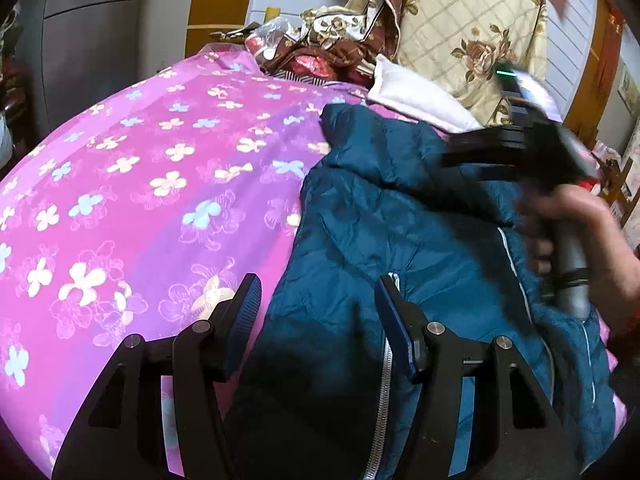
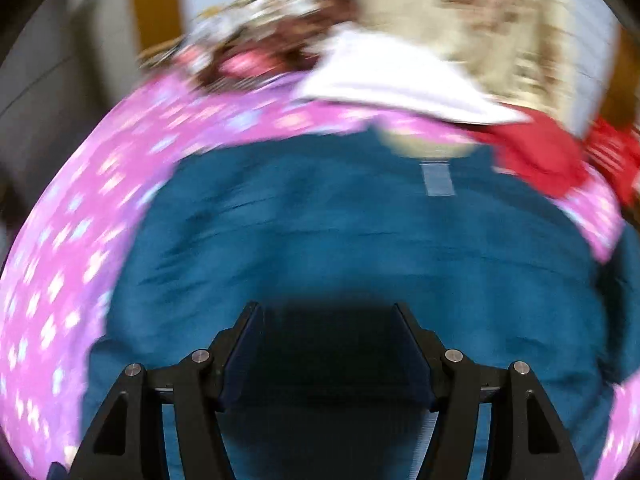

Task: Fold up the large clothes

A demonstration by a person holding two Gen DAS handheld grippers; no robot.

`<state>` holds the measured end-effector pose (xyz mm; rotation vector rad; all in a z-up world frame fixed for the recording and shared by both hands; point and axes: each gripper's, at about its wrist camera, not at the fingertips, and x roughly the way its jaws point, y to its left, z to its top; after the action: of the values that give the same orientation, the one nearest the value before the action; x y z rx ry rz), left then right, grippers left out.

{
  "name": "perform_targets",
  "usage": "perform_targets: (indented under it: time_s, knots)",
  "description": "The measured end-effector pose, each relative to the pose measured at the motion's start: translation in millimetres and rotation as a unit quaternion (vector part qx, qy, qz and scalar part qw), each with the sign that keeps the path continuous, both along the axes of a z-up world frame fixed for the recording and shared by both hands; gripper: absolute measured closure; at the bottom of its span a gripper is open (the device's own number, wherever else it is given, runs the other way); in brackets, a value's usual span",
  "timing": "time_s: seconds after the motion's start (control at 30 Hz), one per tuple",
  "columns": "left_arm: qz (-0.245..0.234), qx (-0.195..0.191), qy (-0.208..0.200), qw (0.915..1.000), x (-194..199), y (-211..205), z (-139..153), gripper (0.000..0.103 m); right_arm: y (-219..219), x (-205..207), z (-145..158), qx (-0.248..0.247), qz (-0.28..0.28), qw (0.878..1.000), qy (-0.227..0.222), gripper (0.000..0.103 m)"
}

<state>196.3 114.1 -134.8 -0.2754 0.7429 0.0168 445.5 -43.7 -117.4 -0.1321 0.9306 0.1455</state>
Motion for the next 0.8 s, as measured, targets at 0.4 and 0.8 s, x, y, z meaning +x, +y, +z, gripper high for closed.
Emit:
perform_targets:
  time_s: [0.4,0.8]
  knots:
    - [0.001,-0.006,0.009,0.9999,-0.8,2.0,2.1,0.044,53.9,-6.8,-3.6,0.032,0.061,0.997,0.024,0.04]
    - [-0.028,0.036,-0.014,0.9989,-16.5,-41.5,16.2,0.044,-204.6,-38.9,-5.1,0.081,-0.166,0.982,0.042,0.04]
